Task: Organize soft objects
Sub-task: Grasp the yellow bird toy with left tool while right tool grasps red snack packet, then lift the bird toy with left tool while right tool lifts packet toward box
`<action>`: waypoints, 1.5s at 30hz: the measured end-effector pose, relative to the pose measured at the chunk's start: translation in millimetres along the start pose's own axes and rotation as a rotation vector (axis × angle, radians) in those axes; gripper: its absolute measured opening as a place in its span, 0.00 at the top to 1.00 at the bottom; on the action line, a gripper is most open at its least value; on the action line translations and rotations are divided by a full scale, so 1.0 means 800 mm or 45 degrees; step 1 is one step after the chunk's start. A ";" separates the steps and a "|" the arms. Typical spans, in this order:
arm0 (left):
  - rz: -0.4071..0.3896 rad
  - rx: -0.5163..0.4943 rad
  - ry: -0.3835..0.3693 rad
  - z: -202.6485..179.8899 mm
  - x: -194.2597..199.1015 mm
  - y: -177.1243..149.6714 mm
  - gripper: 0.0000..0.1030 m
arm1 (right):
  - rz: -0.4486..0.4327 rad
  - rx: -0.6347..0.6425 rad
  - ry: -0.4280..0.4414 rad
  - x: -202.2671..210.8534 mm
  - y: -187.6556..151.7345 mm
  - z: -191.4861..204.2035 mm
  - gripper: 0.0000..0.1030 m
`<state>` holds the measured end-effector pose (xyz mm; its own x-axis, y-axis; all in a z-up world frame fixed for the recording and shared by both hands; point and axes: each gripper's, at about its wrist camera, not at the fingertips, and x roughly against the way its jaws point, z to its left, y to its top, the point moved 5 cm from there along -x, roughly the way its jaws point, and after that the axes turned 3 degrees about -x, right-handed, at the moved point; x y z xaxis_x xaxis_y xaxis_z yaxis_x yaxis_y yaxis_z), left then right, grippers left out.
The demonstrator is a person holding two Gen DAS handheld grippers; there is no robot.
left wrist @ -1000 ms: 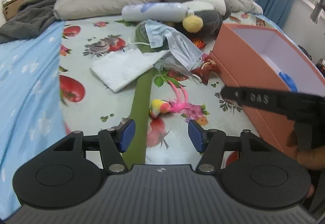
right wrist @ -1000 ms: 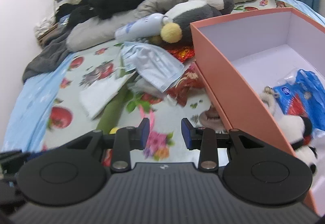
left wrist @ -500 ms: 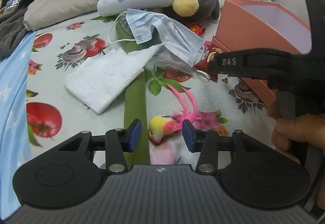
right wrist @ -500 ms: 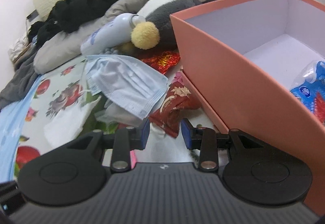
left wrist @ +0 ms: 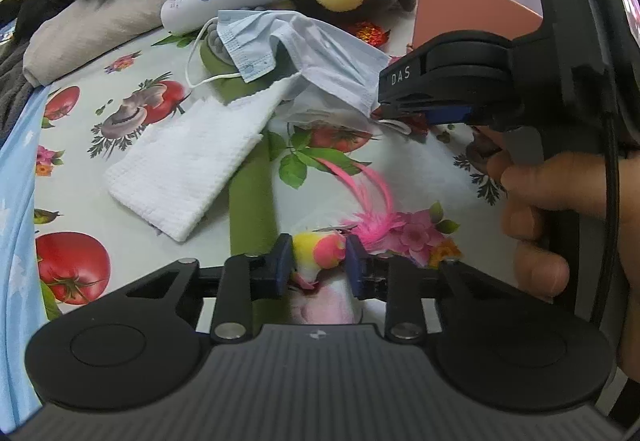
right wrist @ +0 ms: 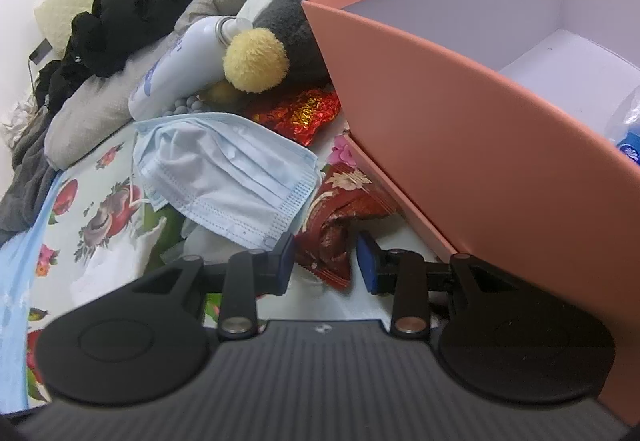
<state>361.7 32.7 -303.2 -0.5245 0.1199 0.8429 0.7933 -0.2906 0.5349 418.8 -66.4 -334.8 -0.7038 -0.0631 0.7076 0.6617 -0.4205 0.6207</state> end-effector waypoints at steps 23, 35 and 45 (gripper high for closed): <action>-0.062 0.264 0.005 -0.001 0.069 -0.024 0.79 | 0.027 0.216 0.080 0.102 -0.037 -0.002 0.71; -0.097 0.404 0.007 -0.026 0.141 -0.081 0.80 | 0.061 0.344 0.114 0.191 -0.094 -0.022 0.71; -0.135 0.489 0.000 -0.043 0.181 -0.105 0.99 | 0.058 0.440 0.166 0.244 -0.119 -0.024 0.72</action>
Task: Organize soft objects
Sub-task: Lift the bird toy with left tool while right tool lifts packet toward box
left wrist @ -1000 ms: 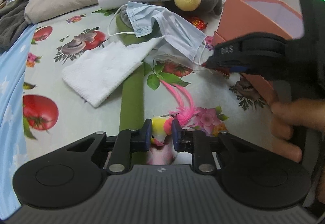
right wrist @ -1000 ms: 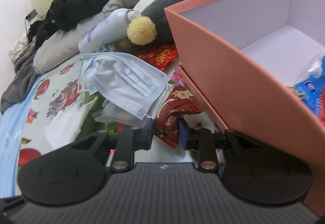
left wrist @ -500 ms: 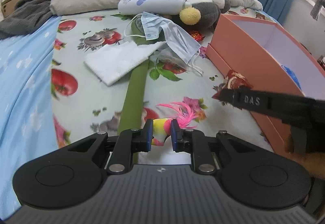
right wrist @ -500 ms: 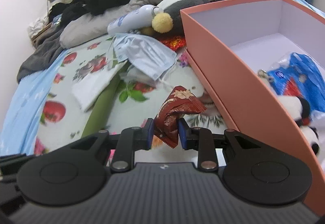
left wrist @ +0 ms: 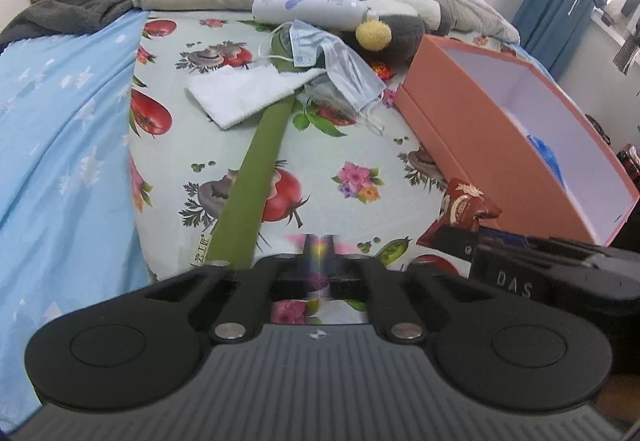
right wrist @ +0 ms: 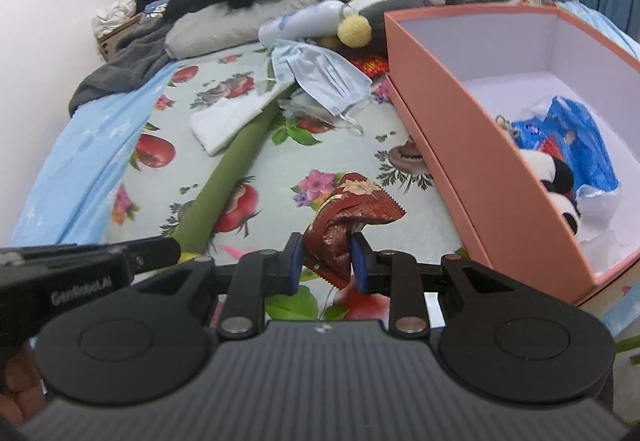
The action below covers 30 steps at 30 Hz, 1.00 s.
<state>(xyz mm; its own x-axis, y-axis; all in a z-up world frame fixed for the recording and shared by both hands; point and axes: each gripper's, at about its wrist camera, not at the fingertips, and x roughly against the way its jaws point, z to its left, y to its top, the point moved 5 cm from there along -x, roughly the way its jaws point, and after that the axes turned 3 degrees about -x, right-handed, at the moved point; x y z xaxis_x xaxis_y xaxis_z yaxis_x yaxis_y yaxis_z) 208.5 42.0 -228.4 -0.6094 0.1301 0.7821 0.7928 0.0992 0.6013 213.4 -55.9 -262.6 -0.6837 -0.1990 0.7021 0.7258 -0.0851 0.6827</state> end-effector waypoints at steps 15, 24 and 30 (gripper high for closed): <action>0.090 -0.029 -0.023 0.003 -0.005 -0.047 0.98 | 0.111 0.093 0.052 -0.008 -0.047 0.002 0.78; 0.150 -0.195 0.021 0.011 -0.023 -0.049 0.85 | 0.158 0.037 0.158 -0.034 -0.037 0.003 0.63; 0.137 -0.234 -0.020 0.015 -0.035 -0.042 0.55 | 0.203 -0.016 0.194 -0.064 -0.022 0.000 0.61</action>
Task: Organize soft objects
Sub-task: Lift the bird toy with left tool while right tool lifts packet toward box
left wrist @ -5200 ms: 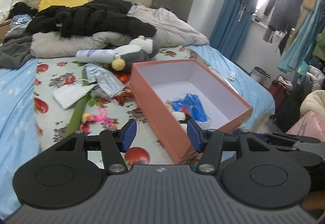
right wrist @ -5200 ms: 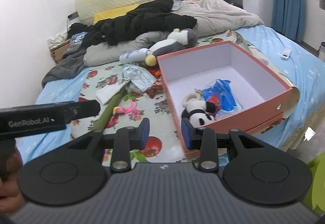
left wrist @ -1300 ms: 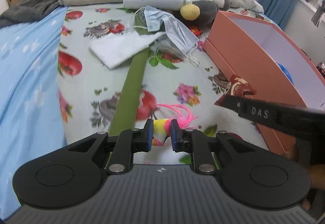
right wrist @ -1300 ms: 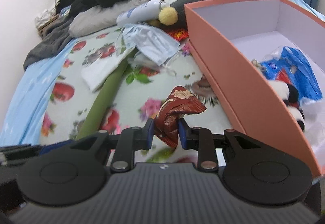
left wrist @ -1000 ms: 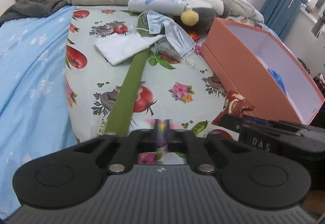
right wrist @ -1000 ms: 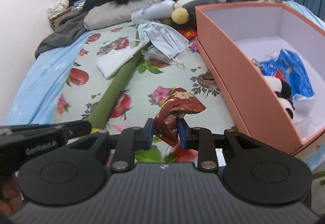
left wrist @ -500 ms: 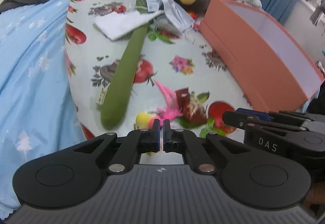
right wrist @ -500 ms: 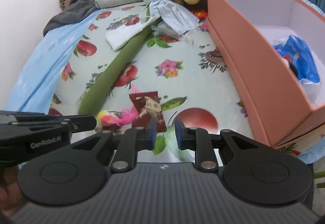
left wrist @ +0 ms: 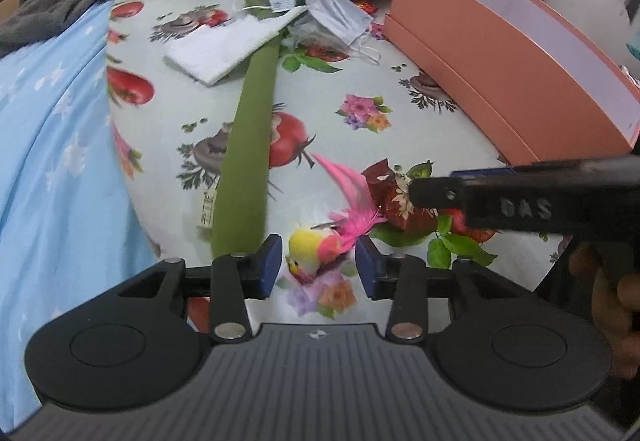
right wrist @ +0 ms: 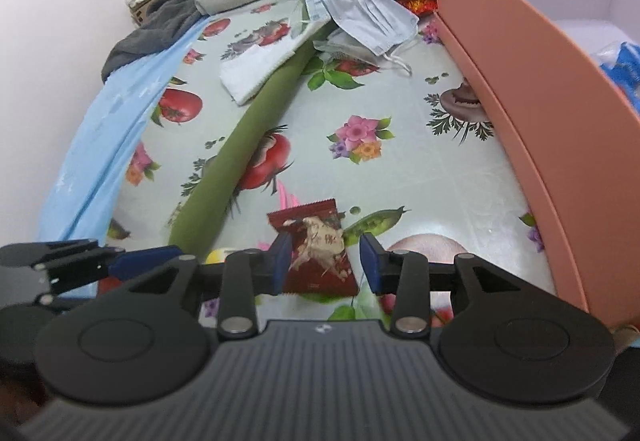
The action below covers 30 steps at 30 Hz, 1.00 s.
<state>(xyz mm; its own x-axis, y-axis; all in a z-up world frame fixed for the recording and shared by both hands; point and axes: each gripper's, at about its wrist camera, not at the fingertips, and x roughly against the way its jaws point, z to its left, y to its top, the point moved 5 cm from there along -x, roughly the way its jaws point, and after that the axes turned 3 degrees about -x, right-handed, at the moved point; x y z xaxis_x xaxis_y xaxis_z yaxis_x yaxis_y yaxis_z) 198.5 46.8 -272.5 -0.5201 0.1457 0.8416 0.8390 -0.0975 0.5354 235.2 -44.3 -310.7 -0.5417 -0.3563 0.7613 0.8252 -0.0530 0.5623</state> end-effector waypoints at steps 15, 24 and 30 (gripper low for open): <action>0.086 -0.050 -0.021 0.006 -0.040 0.004 0.63 | 0.191 0.029 0.070 -0.046 0.009 0.009 0.60; 0.043 0.028 -0.042 0.003 -0.023 0.006 0.64 | 0.172 0.039 0.065 -0.029 0.005 0.009 0.68; 0.017 0.109 -0.015 0.005 0.001 0.003 0.64 | 0.100 0.046 0.027 0.003 0.004 0.008 0.69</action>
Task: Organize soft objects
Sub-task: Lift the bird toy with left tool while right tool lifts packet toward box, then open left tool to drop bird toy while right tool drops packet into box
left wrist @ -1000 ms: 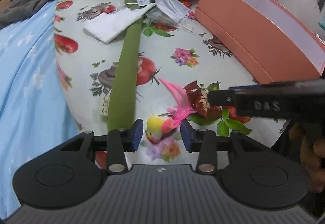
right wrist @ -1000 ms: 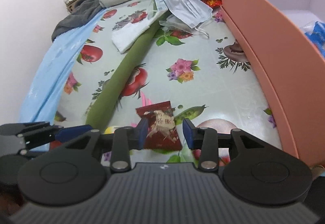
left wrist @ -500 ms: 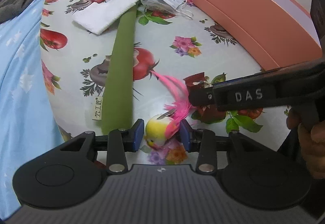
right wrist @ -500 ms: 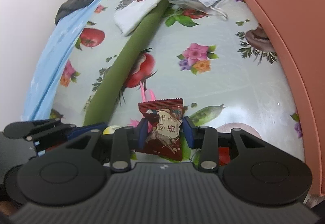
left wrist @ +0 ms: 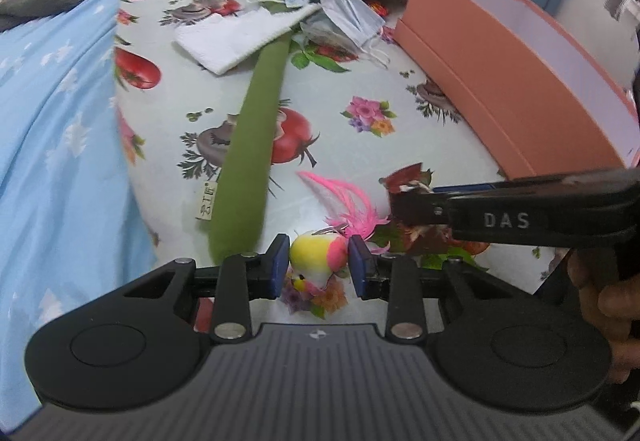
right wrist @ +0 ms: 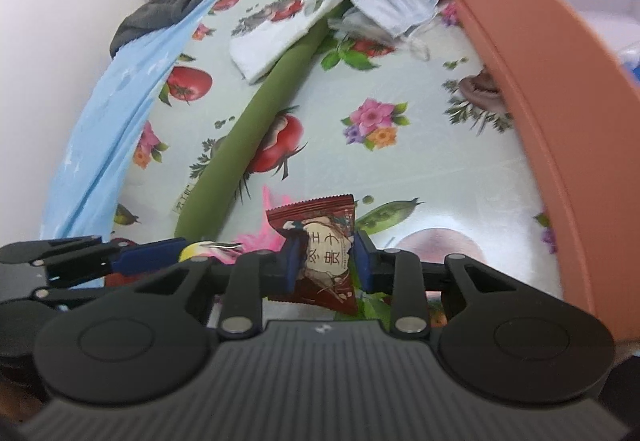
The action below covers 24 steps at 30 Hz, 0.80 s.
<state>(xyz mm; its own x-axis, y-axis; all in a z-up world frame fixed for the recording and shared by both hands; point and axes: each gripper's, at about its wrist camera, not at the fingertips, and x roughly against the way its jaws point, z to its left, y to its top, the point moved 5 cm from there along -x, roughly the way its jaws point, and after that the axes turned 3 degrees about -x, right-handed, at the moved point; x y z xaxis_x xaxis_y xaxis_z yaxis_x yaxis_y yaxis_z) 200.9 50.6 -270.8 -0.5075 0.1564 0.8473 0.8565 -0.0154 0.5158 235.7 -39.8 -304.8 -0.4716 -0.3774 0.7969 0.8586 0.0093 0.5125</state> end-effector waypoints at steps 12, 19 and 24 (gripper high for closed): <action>-0.194 0.160 -0.024 -0.020 0.097 0.016 0.64 | -0.245 0.054 -0.071 0.106 0.002 0.012 0.69; -0.309 0.180 -0.050 -0.046 0.156 0.031 0.64 | -0.372 0.061 -0.092 0.170 0.004 0.014 0.69; -0.387 0.166 -0.110 -0.070 0.196 0.046 0.64 | -0.449 0.051 -0.096 0.212 0.006 0.012 0.69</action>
<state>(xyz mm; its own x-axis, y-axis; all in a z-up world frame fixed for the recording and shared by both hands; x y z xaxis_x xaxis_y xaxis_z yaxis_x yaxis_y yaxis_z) 147.4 19.0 -112.0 -0.7366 0.2174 0.6405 0.6747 0.1705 0.7181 158.3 -94.4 -164.0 -0.7522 -0.2942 0.5896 0.6327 -0.0726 0.7710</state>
